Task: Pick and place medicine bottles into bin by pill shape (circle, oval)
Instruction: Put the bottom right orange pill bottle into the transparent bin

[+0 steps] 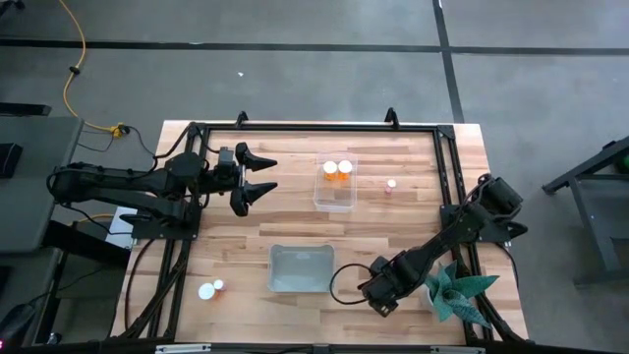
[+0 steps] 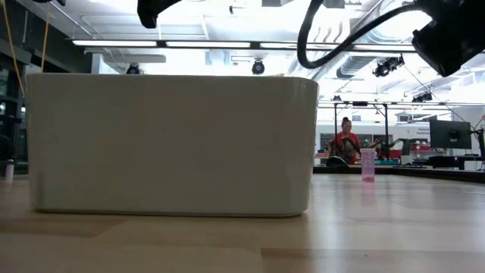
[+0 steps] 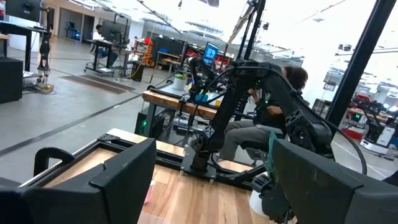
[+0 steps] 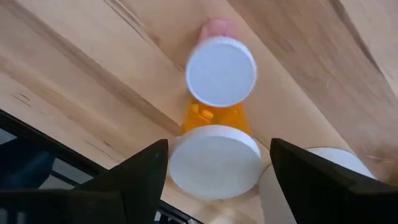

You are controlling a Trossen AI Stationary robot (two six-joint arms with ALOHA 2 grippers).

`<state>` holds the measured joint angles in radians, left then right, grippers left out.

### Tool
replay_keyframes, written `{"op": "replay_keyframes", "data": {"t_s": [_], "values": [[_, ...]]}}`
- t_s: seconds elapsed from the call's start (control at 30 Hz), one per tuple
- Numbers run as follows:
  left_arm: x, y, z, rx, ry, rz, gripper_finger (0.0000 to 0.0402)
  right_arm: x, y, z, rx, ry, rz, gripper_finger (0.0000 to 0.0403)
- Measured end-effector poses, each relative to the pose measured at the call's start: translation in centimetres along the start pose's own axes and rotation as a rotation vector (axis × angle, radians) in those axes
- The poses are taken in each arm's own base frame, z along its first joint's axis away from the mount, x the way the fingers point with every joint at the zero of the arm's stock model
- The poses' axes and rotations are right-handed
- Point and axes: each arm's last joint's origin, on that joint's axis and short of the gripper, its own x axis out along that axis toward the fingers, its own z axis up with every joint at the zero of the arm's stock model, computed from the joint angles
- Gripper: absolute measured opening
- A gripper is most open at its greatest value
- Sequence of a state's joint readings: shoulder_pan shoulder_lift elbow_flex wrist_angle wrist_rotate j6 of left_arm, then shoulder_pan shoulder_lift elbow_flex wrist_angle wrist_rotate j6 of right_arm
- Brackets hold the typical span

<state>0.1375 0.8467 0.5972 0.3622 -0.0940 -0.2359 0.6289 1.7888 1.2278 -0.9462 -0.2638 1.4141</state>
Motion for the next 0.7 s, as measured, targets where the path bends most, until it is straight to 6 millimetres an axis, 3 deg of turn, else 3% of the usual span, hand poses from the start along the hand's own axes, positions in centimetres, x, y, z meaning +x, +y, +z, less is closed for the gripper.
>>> {"op": "replay_keyframes", "data": {"t_s": [0.27,0.7], "values": [[0.0,0.0,0.0,0.003,0.0,0.0,0.031,-0.01,0.02,-0.01,0.002,0.004,0.003,0.0271],[0.0,0.0,0.0,0.003,0.001,-0.001,0.031,-0.02,-0.02,-0.11,0.004,0.036,0.003,0.0207]]}}
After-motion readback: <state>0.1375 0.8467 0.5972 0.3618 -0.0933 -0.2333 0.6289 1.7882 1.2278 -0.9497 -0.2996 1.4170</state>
